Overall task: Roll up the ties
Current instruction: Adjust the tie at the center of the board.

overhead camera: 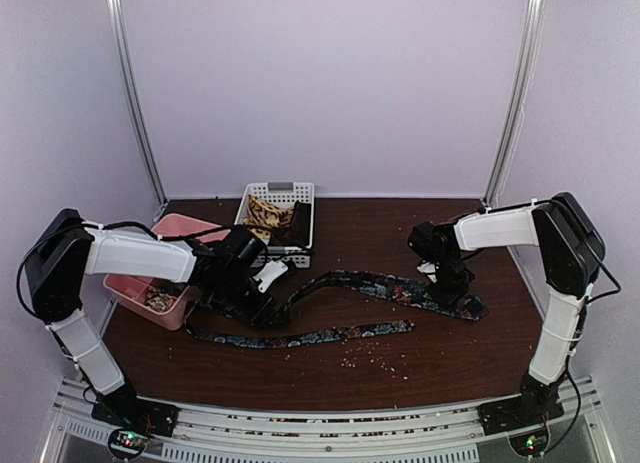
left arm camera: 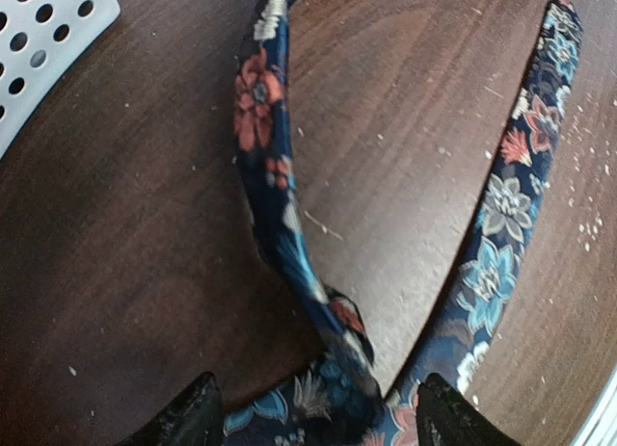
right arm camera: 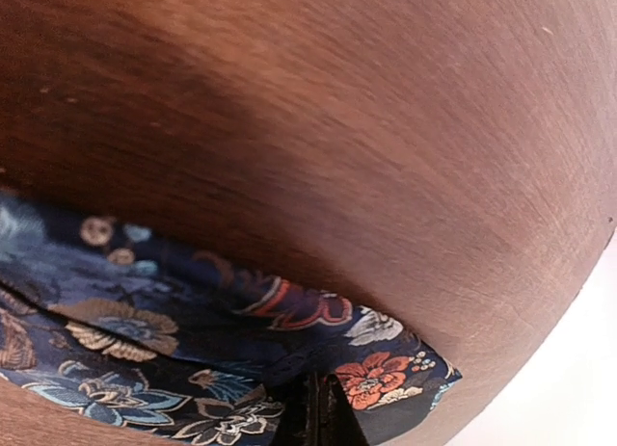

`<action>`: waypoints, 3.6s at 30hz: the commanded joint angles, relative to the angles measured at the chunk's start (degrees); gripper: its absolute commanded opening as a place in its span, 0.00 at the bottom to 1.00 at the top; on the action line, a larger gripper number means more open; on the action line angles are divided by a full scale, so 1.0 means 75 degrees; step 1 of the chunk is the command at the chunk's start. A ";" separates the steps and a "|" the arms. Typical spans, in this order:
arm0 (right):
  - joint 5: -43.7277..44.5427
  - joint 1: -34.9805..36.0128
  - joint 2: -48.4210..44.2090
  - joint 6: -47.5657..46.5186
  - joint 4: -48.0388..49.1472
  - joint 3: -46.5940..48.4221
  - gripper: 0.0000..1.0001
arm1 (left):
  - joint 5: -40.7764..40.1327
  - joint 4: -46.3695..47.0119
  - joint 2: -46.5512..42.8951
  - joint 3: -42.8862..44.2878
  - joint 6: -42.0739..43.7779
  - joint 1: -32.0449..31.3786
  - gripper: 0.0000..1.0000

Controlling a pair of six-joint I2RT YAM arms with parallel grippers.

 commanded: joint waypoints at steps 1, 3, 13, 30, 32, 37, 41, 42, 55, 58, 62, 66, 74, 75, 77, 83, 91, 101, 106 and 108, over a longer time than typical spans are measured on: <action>0.0526 -0.0040 -0.0352 0.0042 -0.0203 0.0083 0.01 | -0.0234 0.0454 0.0458 0.0386 -0.0083 -0.0005 0.71; 0.0722 -0.0041 -0.0392 0.0104 -0.0283 0.0193 0.01 | -0.0289 0.0367 0.0559 0.0498 0.0014 -0.0006 0.71; -0.0577 0.0136 -0.1021 0.0183 0.0410 0.0303 0.04 | 0.0446 -0.0713 0.0574 0.1353 0.0220 -0.0006 0.08; 0.0674 0.0003 0.0543 -0.0294 -0.0598 0.0603 0.00 | 0.1173 -0.3256 0.0956 0.2853 0.0285 0.1794 0.00; 0.0715 -0.0046 0.0591 -0.0309 -0.0627 0.0640 0.00 | 0.0588 -0.3602 0.1502 0.3457 0.0467 0.1817 0.01; 0.0780 -0.0139 0.0624 -0.0332 -0.0597 0.0557 0.00 | -0.0793 -0.3808 0.2312 0.3935 0.0741 0.1823 0.27; 0.1043 -0.0200 0.0578 -0.0315 -0.0617 0.0559 0.00 | -0.2160 -0.3476 0.2110 0.3700 0.0678 0.1854 0.41; 0.1113 -0.0239 0.0539 -0.0304 -0.0614 0.0569 0.00 | -0.2369 -0.3399 0.1974 0.3581 0.0668 0.1857 0.43; -0.0027 0.0258 -0.1310 -0.0078 -0.0393 0.0997 0.07 | -0.1436 -0.2062 -0.0273 0.2096 0.1182 0.1352 0.65; -0.0887 0.0603 -0.1115 0.0049 -0.0267 0.1270 0.06 | -0.0733 -0.1553 -0.0318 0.1922 0.1296 0.1016 0.60; -0.1505 0.0661 -0.0867 0.0513 0.0069 0.1362 0.06 | -0.0146 -0.0908 0.0202 0.2213 0.1139 0.0562 0.55; -0.1739 0.0492 -0.1597 0.0940 0.0845 0.0755 0.12 | -0.0341 -0.1008 0.1306 0.3108 0.1251 0.0111 0.54; -0.2509 -0.0261 -0.3145 0.1227 0.1458 -0.0242 0.18 | -0.0630 -0.1341 0.3076 0.4619 0.1139 0.0041 0.50; -0.2549 -0.0289 -0.3229 0.1214 0.1447 -0.0284 0.18 | -0.0651 -0.1559 0.3331 0.4882 0.1141 0.0035 0.49; -0.2557 -0.0329 -0.3397 0.1223 0.1421 -0.0368 0.18 | -0.0586 -0.1863 0.3744 0.5328 0.1149 -0.0030 0.47; -0.2710 -0.0640 -0.3905 0.1285 0.1568 -0.0686 0.18 | 0.0321 -0.2229 0.4414 0.5853 0.1193 -0.0687 0.37; -0.2790 -0.0965 -0.4399 0.1226 0.1592 -0.0869 0.19 | 0.1961 -0.1968 0.5479 0.7668 0.0270 -0.1862 0.34; -0.3353 -0.0967 -0.4618 0.1091 0.1703 -0.1102 0.24 | 0.1405 -0.0410 0.3122 0.5850 -0.0620 -0.1080 0.58; -0.3732 -0.0612 -0.4111 0.0980 0.1710 -0.1047 0.25 | 0.0356 -0.0290 0.1385 0.3266 -0.0514 -0.0228 0.58; -0.3699 -0.0439 -0.3947 0.1048 0.1773 -0.0995 0.25 | -0.0004 -0.0566 0.1470 0.3110 -0.0344 -0.0163 0.56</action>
